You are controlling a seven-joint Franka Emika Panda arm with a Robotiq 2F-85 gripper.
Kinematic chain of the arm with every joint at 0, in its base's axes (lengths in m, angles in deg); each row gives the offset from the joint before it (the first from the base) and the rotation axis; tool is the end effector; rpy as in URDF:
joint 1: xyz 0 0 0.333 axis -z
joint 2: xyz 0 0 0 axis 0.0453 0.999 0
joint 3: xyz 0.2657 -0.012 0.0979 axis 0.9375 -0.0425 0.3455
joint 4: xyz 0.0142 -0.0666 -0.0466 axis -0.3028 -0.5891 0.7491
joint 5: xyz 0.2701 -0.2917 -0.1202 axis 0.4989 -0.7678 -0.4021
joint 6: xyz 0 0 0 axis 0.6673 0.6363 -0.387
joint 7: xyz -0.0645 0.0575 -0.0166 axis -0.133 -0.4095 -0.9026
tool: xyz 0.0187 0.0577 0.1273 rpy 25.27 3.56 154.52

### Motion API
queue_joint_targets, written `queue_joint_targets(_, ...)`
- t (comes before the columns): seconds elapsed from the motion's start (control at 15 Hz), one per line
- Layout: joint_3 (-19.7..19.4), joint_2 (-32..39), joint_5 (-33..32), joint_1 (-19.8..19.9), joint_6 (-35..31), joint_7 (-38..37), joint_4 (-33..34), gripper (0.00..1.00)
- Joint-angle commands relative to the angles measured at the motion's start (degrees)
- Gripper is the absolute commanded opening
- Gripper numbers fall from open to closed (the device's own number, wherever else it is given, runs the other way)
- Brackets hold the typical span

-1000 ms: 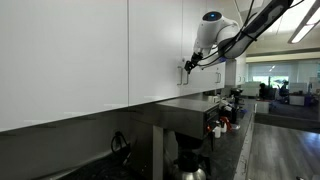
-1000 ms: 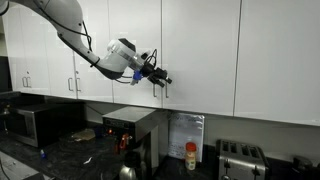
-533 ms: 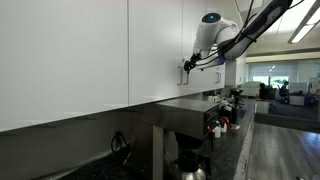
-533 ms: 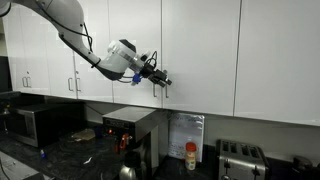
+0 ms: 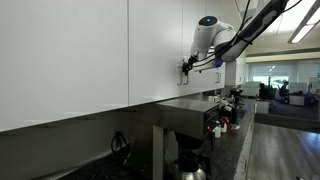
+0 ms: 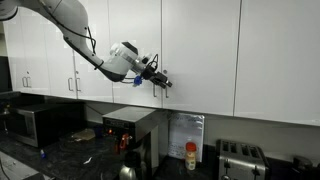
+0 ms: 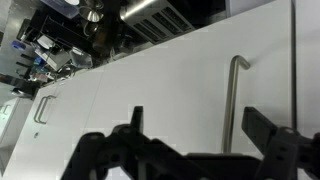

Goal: Open the cupboard

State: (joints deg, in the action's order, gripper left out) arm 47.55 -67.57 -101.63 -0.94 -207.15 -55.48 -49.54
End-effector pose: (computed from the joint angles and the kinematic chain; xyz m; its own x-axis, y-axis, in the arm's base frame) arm 0.6286 -0.0590 0.3986 0.5994 -0.1233 0.7909 -0.4589 -0.8625 0.2133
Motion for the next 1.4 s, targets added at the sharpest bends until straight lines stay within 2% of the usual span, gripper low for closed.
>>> queue_joint_targets(0.0,-0.19,2.42,-2.64,0.08,-1.02,-1.55,2.17,1.0)
queue_joint_targets(0.47,-1.19,3.54,-5.26,0.53,-0.69,-1.39,3.43,1.0)
queue_joint_targets(1.33,-2.67,0.41,-9.91,1.17,0.58,-4.73,1.02,1.0)
